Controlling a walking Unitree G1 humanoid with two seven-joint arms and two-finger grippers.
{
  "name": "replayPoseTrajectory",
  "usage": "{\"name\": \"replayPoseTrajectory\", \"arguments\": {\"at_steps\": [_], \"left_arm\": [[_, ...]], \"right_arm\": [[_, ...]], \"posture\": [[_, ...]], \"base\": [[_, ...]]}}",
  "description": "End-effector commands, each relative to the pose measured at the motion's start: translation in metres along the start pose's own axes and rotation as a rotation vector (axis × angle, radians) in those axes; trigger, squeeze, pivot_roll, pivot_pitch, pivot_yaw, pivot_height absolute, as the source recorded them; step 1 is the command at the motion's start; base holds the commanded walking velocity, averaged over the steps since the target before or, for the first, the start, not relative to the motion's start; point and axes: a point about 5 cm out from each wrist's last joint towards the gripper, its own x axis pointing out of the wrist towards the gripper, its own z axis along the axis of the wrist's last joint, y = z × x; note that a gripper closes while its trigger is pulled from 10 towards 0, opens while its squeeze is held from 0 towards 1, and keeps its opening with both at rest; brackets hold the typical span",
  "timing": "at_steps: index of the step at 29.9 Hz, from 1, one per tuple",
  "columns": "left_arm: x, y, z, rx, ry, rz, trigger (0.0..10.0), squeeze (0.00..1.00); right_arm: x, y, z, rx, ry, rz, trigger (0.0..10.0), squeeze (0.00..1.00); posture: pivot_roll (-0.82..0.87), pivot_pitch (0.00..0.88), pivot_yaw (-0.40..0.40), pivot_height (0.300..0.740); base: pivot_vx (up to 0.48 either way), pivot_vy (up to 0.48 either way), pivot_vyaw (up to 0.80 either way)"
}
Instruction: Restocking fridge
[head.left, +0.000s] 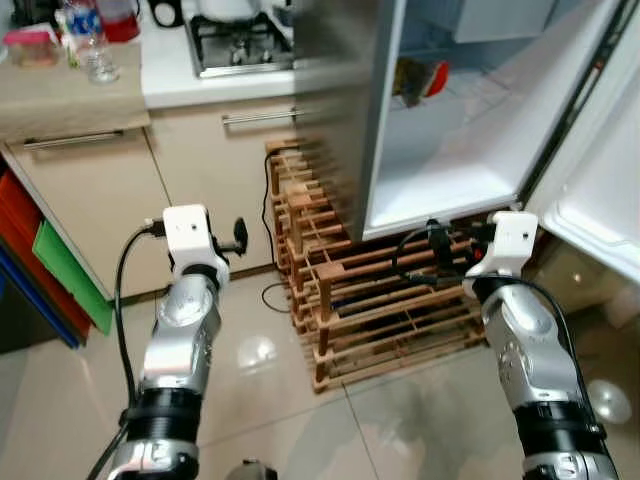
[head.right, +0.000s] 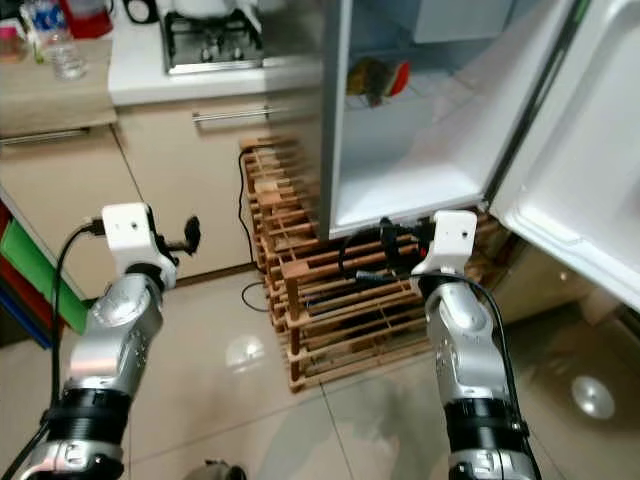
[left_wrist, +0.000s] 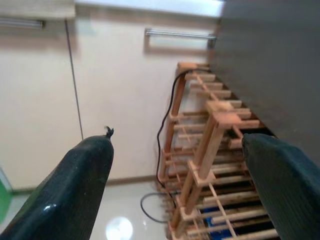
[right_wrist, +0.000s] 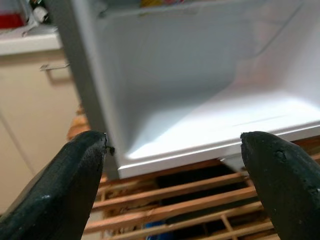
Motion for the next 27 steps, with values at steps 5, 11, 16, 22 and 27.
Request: {"name": "replayPoseTrajectory", "arguments": {"at_steps": [5,11,16,22,27], "left_arm": [[0.008,-0.010,0.024,0.014,-0.119,-0.006,10.0,0.00],[0.010,-0.010,0.026,0.037,-0.121,0.033,10.0,0.00],[0.009,-0.008,0.020,0.052,-0.099,0.046,10.0,0.00],[0.004,-0.014,0.013,0.064,-0.076,0.010,10.0,0.00],[0.005,-0.020,0.014,0.051,-0.080,-0.013,10.0,0.00]], "right_arm": [[0.003,0.018,-0.009,0.034,0.047,0.086,10.0,0.00],[0.018,0.012,-0.002,0.008,0.051,0.033,10.0,0.00],[0.018,0.009,0.003,0.008,0.028,0.042,10.0,0.00],[0.010,0.006,0.003,0.016,-0.001,0.032,10.0,0.00],[0.006,0.007,0.002,0.015,-0.007,0.034,10.0,0.00]], "posture": [[0.00,0.000,-0.110,0.740],[0.01,0.000,-0.109,0.740],[0.01,0.000,-0.089,0.740],[-0.03,0.000,-0.047,0.740],[-0.04,0.000,-0.041,0.740]], "base": [[0.000,0.000,0.43],[0.000,0.480,0.14],[0.000,0.480,0.00],[0.000,0.400,0.65],[0.000,0.000,0.57]]}}
